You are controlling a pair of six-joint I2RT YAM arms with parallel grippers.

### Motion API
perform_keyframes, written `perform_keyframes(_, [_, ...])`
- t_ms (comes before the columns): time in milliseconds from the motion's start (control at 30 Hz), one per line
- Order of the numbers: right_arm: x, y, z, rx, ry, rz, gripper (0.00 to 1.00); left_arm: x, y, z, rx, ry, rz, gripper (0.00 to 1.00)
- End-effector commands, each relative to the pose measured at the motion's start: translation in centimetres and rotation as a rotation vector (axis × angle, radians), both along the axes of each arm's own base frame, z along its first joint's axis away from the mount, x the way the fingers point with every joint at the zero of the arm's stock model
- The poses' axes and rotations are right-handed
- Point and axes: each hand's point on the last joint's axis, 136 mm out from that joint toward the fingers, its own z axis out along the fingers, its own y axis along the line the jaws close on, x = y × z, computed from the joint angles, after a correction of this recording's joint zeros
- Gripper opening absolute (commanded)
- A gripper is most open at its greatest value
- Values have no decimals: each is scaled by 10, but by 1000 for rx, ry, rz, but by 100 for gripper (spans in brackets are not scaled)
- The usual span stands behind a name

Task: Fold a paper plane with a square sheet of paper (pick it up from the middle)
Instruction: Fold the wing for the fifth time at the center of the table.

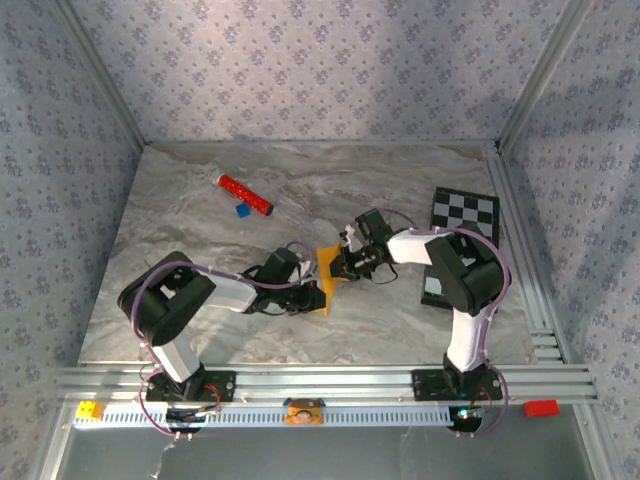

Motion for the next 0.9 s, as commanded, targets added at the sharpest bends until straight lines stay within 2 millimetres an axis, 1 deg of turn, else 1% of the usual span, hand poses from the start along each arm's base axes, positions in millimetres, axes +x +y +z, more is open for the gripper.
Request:
perform_keyframes(0, [-14, -24, -41, -169, 72, -27, 10, -33, 14, -16, 56, 100, -61, 0])
perform_keyframes(100, [-14, -24, -42, -170, 73, -29, 10, -34, 15, -16, 57, 104, -59, 0])
perform_keyframes(133, [-14, -24, -42, -172, 71, -30, 10, -34, 16, -16, 59, 106, -58, 5])
perform_keyframes(167, [-14, -25, -42, -173, 74, -29, 10, -35, 16, -15, 59, 105, -58, 7])
perform_keyframes(200, [-14, -24, -42, -171, 73, -30, 10, -35, 16, -15, 57, 104, -58, 8])
perform_keyframes(267, [-15, -24, -43, -173, 76, -29, 10, -37, 15, -12, 43, 101, -67, 7])
perform_keyframes(367, [-14, -24, -43, -173, 76, -29, 10, -40, 11, -9, 25, 102, -91, 0])
perform_keyframes(533, [-15, -24, -44, -177, 77, -28, 10, -44, 11, -13, 33, 115, -104, 0])
perform_keyframes(600, [-14, -24, -44, -179, 76, -28, 10, -45, 12, -15, 41, 121, -104, 2])
perform_keyframes(667, [-14, -24, -44, -179, 76, -28, 10, -46, 14, -16, 53, 126, -103, 7])
perform_keyframes(700, [-15, -25, -44, -181, 77, -28, 10, -47, 14, -16, 55, 125, -107, 7])
perform_keyframes(800, [-15, -25, -45, -184, 79, -29, 10, -48, 16, -18, 67, 129, -109, 6])
perform_keyframes(867, [-15, -25, -45, -184, 79, -30, 10, -49, 17, -20, 73, 133, -112, 2])
